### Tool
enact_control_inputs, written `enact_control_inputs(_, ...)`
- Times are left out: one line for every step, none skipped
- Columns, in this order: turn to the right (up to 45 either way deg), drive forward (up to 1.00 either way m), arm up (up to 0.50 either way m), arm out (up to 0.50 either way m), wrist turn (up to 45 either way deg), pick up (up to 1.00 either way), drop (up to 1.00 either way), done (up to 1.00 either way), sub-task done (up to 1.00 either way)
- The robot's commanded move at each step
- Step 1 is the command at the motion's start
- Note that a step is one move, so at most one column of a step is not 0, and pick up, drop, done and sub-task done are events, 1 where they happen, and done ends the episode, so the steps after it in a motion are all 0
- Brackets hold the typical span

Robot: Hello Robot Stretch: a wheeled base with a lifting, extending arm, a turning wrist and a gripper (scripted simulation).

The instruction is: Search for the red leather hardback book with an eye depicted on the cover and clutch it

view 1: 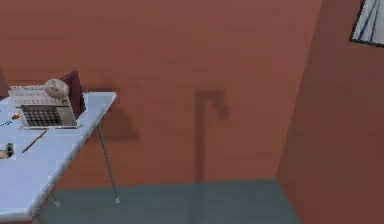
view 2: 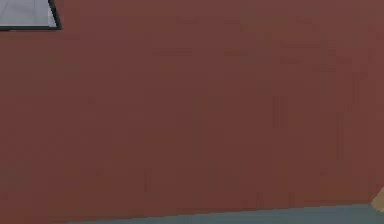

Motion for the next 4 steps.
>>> enact_control_inputs(0.0, 0.15, 0.0, 0.0, 0.0, 0.0, 0.0, 0.0, 0.0)
enact_control_inputs(15.0, 0.0, 0.0, 0.0, 0.0, 0.0, 0.0, 0.0, 0.0)
enact_control_inputs(0.0, 0.2, 0.0, 0.0, 0.0, 0.0, 0.0, 0.0, 0.0)
enact_control_inputs(-45.0, 0.0, 0.0, 0.0, 0.0, 0.0, 0.0, 0.0, 0.0)
